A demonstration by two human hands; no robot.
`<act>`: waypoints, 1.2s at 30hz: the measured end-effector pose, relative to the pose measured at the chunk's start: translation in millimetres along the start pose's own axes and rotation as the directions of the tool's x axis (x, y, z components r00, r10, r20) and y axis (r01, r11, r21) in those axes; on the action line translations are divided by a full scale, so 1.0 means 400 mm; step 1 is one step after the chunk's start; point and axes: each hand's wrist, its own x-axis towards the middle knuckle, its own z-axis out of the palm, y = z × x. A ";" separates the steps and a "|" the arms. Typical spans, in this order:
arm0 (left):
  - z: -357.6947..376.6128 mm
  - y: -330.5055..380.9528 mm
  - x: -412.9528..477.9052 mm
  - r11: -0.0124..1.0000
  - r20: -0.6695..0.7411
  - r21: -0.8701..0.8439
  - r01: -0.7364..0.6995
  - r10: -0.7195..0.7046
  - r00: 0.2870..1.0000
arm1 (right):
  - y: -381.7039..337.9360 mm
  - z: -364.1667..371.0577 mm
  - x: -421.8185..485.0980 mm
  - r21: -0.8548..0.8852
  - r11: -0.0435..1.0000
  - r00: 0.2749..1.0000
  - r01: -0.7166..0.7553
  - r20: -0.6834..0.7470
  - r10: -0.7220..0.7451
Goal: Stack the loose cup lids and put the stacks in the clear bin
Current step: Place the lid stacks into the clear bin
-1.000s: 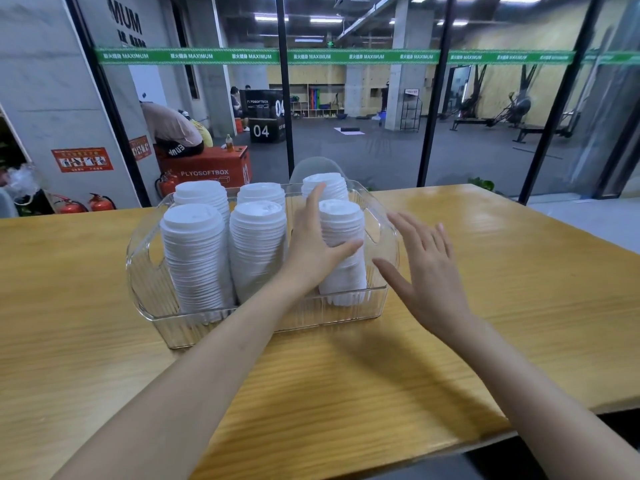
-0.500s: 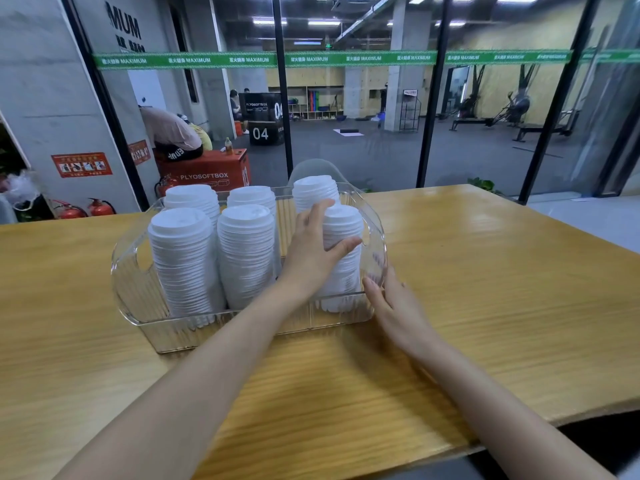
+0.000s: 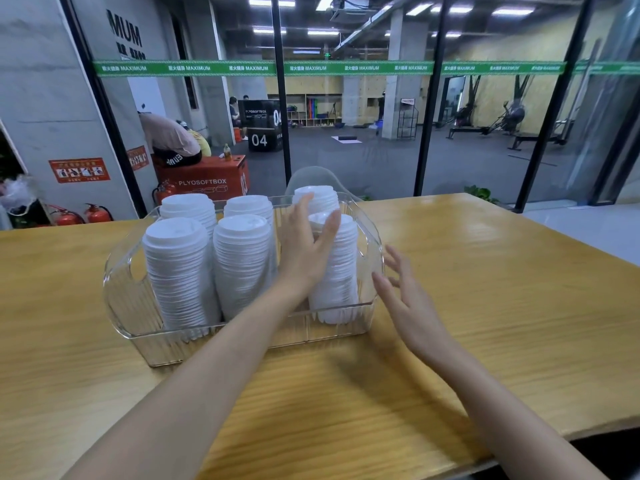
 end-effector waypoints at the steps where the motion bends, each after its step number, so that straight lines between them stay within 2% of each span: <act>1: -0.004 0.000 0.013 0.998 -0.007 -0.043 0.054 -0.055 0.998 | -0.015 -0.011 0.015 -0.021 0.999 0.999 0.032 -0.029 -0.033; 4: -0.015 0.008 0.052 0.958 0.050 -0.149 0.247 -0.242 0.969 | -0.056 -0.037 0.097 -0.094 0.983 0.986 0.156 -0.046 -0.161; 7: -0.012 0.009 0.068 0.921 0.057 -0.236 0.309 -0.305 0.951 | -0.092 -0.049 0.221 -0.154 0.951 0.963 0.267 0.062 -0.261; 11: -0.007 0.012 0.080 0.913 0.032 -0.241 0.328 -0.330 0.943 | -0.088 -0.030 0.363 -0.170 0.954 0.941 0.248 0.274 -0.196; 16: -0.005 -0.004 0.092 0.944 0.108 -0.142 0.298 -0.284 0.953 | -0.058 -0.021 0.393 -0.191 0.956 0.929 0.222 0.338 -0.149; 20: -0.022 0.008 0.071 0.960 0.024 -0.117 0.254 -0.253 0.967 | -0.079 -0.025 0.372 -0.327 0.905 0.933 0.274 0.317 -0.168; 24: -0.057 0.021 0.006 0.997 0.013 -0.014 0.081 -0.081 0.997 | -0.127 -0.025 0.280 -0.551 0.739 0.908 0.387 0.366 -0.203; 26: -0.089 0.013 -0.022 0.987 0.021 0.145 -0.063 0.061 0.998 | -0.133 -0.016 0.220 -0.658 0.607 0.890 0.445 0.398 -0.222; 28: -0.124 -0.001 -0.037 0.920 0.031 0.333 -0.207 0.209 0.977 | -0.128 -0.005 0.185 -0.728 0.510 0.888 0.458 0.400 -0.228; 31: -0.166 -0.021 -0.047 0.778 0.067 0.525 -0.345 0.366 0.928 | -0.117 0.003 0.173 -0.792 0.438 0.905 0.426 0.375 -0.203; 34: -0.213 -0.043 -0.063 0.591 0.047 0.739 -0.323 0.433 0.900 | -0.108 0.013 0.168 -0.822 0.418 0.920 0.387 0.315 -0.233; 36: -0.242 -0.061 -0.076 0.530 0.025 0.814 -0.238 0.377 0.926 | -0.103 0.030 0.153 -0.816 0.419 0.902 0.398 0.265 -0.340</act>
